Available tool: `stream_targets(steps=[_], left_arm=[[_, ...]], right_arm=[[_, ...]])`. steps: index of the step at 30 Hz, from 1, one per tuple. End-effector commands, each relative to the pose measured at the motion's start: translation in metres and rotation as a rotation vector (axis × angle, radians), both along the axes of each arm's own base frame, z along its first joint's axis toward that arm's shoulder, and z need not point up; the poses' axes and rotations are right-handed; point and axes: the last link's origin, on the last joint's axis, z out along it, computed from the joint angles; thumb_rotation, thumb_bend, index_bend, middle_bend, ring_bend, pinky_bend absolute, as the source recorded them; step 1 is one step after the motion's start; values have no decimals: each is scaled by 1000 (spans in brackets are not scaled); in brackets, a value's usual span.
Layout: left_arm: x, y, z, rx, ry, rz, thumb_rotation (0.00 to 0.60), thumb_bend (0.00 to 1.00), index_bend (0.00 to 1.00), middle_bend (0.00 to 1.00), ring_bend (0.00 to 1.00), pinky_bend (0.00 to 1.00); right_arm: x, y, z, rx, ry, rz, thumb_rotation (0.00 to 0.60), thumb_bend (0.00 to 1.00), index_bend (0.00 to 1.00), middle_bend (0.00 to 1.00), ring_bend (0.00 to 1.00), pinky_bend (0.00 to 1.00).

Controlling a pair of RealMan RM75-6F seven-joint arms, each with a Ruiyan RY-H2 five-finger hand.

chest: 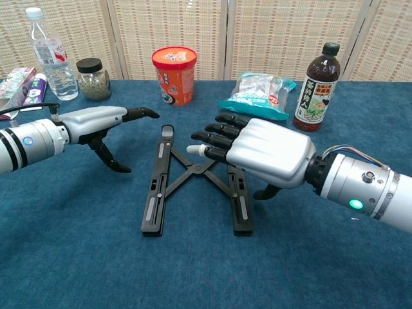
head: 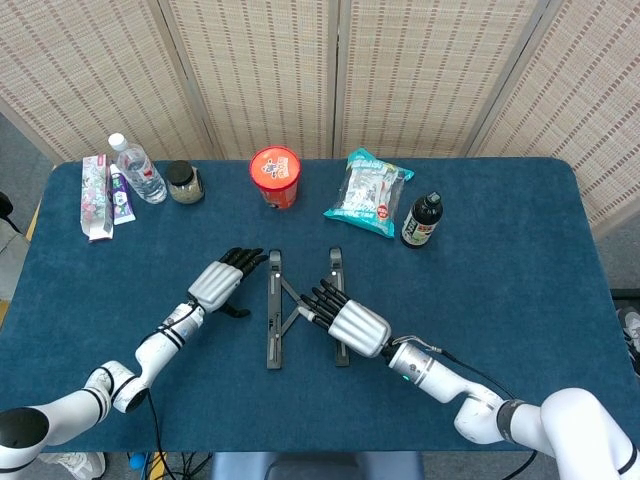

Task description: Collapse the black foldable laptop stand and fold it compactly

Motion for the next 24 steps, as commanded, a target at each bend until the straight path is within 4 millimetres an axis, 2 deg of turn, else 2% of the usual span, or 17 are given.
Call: stream_targets(steps=[1, 24], left_arm=[[0, 3, 0, 2, 4, 6, 600, 115, 0, 0, 0, 6], [1, 19, -12, -16, -6, 51, 600, 115, 0, 0, 0, 5]], right_arm=[[0, 0, -3, 1, 4, 5, 600, 0, 0, 0, 0, 0], [1, -2, -12, -15, 16, 11, 600, 0, 0, 0, 0, 0]])
